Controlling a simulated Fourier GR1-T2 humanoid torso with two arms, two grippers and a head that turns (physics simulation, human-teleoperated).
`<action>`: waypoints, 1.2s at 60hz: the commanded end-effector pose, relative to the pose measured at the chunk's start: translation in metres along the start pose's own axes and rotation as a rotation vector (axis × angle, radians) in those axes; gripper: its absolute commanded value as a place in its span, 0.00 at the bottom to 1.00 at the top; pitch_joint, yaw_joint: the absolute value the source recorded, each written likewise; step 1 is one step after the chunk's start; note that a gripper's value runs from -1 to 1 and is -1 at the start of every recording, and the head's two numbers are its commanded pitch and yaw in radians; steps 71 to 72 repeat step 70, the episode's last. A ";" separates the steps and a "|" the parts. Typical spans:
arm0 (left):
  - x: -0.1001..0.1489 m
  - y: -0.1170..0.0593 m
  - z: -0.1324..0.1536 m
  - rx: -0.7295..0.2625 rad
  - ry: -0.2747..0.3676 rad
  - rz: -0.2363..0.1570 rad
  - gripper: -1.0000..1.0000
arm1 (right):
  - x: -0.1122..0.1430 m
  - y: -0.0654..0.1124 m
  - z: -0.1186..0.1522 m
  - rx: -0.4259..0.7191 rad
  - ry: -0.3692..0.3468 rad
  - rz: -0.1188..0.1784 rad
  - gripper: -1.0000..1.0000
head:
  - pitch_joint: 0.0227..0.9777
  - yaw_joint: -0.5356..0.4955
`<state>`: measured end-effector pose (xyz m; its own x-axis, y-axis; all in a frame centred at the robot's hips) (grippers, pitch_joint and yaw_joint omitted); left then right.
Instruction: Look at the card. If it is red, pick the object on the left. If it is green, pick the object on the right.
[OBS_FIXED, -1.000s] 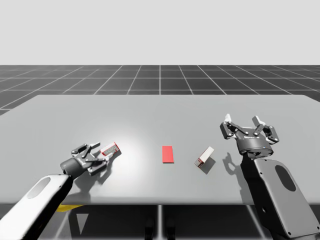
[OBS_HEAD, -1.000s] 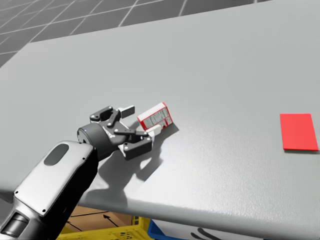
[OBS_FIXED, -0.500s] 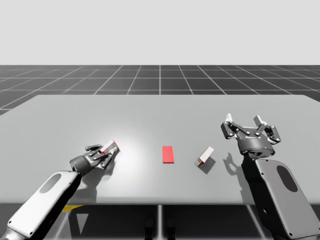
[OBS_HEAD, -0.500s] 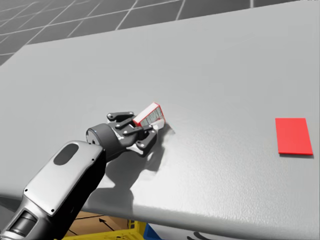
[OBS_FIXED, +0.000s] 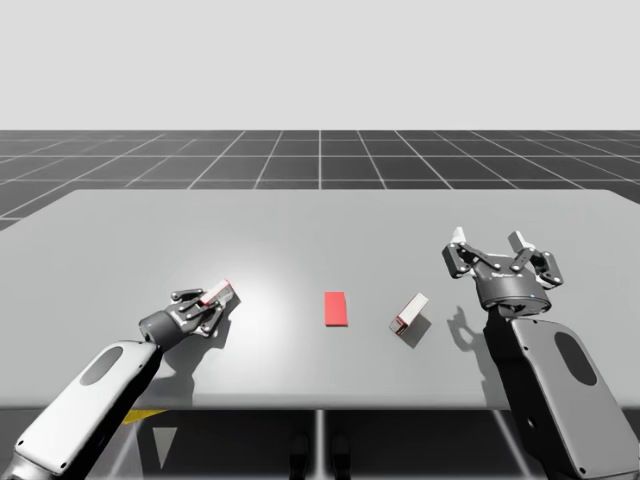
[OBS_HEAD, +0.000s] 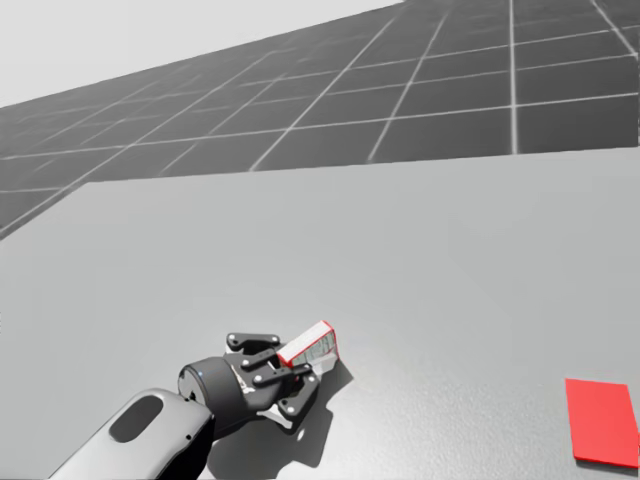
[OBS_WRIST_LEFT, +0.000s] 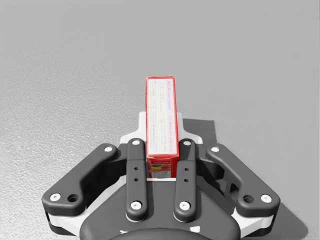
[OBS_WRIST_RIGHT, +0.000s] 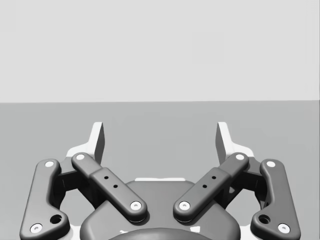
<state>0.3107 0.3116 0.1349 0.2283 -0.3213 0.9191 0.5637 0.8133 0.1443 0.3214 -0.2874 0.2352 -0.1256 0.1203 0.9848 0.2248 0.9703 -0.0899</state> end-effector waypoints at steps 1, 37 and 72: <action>-0.012 -0.008 0.002 -0.075 0.039 -0.007 1.00 | 0.000 0.000 0.000 -0.002 0.001 0.000 0.00 | 0.52 0.91; 0.051 0.006 0.016 -0.076 -0.067 -0.023 1.00 | -0.001 -0.002 -0.001 -0.009 0.000 0.002 0.00 | 0.46 0.92; 0.182 0.034 0.045 0.139 -0.313 -0.098 1.00 | 0.000 -0.004 -0.001 -0.020 0.007 0.011 0.00 | 0.46 0.92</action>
